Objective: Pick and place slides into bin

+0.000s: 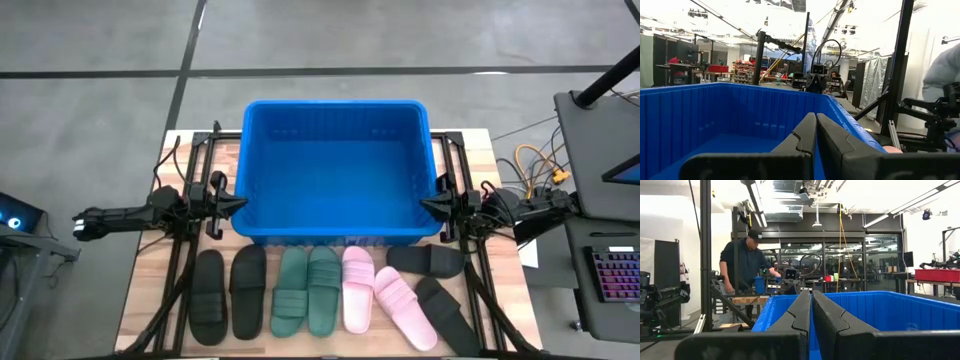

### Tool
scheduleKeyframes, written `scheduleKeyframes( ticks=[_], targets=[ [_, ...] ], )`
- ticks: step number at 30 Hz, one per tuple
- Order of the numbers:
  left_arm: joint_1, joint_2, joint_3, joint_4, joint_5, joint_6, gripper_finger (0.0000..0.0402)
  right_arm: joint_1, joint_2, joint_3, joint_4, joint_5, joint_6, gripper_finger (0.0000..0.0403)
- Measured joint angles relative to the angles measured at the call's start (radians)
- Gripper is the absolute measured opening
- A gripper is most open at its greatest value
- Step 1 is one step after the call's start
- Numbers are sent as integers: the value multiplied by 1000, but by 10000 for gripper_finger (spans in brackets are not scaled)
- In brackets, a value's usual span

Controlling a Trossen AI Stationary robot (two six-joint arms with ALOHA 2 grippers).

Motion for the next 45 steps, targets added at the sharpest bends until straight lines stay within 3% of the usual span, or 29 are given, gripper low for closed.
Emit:
scheduleKeyframes(
  ticks=[37,45],
  targets=[
    [0,0,0,0,0,0,0,0,1,0,0,5,-58,9],
    [0,0,0,0,0,0,0,0,1,0,15,4,32,9]
  ],
)
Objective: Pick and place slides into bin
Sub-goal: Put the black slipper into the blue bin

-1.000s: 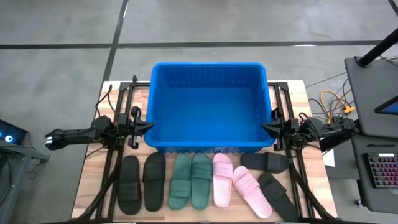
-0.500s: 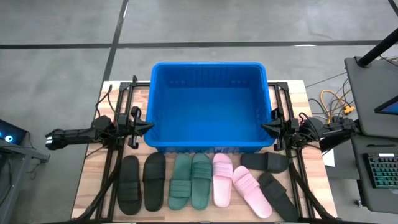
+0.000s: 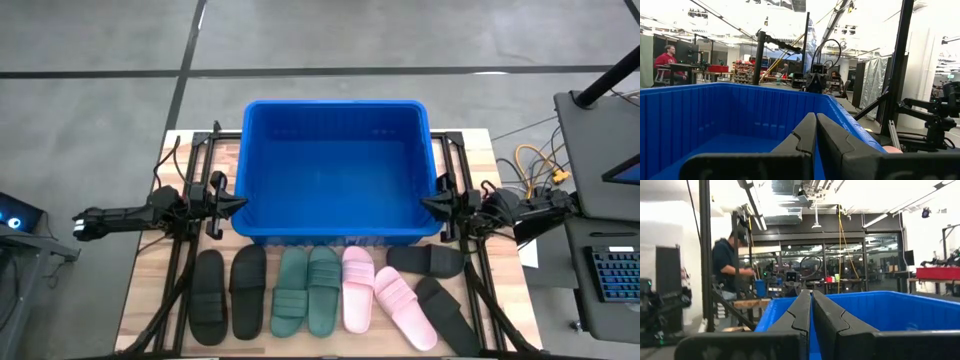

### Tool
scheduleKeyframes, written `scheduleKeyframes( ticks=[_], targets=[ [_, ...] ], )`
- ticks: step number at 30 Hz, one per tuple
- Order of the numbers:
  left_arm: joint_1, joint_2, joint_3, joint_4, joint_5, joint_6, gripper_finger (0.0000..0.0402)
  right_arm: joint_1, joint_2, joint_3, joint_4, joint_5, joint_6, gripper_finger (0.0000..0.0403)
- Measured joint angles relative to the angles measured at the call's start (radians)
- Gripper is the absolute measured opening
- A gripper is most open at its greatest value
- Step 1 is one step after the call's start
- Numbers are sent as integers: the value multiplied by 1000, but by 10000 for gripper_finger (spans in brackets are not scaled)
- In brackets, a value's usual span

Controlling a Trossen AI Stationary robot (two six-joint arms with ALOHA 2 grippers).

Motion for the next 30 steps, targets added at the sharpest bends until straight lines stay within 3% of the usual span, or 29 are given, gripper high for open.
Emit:
scheduleKeyframes(
  ticks=[17,23,30],
  targets=[
    [0,-1,0,86,2,-1,0,0,-1,0,156,-1,60,9],
    [0,-1,0,137,2,-1,0,0,-1,0,179,0,215,9],
    [0,14,1,435,-53,-1,0,0,0,0,334,14,266,9]
  ],
)
